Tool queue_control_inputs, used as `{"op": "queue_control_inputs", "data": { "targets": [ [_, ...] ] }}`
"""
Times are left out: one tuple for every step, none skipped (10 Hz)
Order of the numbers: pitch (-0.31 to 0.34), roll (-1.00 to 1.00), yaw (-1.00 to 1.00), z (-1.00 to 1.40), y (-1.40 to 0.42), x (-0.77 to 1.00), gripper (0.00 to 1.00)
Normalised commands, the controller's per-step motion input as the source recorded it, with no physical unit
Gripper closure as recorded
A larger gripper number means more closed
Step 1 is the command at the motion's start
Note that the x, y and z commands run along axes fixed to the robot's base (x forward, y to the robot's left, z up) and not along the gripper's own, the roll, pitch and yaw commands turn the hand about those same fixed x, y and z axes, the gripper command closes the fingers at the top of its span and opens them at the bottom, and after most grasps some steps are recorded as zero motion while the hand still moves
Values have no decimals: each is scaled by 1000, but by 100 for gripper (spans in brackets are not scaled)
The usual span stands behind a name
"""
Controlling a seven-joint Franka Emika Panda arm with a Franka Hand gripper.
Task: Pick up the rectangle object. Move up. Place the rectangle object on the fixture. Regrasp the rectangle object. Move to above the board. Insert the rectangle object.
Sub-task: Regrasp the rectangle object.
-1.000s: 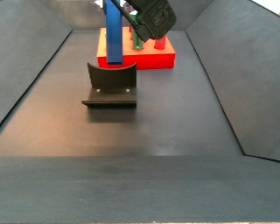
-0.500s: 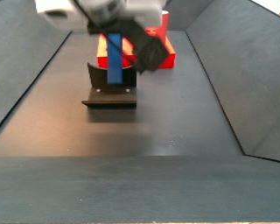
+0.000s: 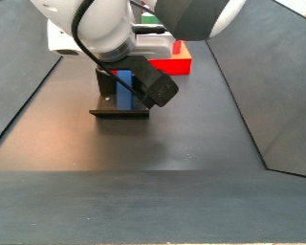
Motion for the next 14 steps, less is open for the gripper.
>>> {"op": "queue_control_inputs", "data": {
  "targets": [
    [-35,32,-69,1000,0,0,0],
    [-37,37,-63,1000,3,-2,0],
    [-30,43,-39,1000,7,-15,0],
    [-28,46,-18,1000,5,-22,0],
    [-18,50,5,1000,9,-30,0],
    [-2,48,16,890,9,-33,0],
    [17,50,22,636,8,-34,0],
    [27,49,21,507,9,-33,0],
    [45,52,18,248,9,-27,0],
    [35,1000,51,859,-832,133,0],
    [35,1000,50,780,-814,142,0],
    [33,1000,49,652,-685,79,0],
    [28,1000,49,392,-427,5,0],
    [25,1000,49,164,-226,-19,0]
  ]
}}
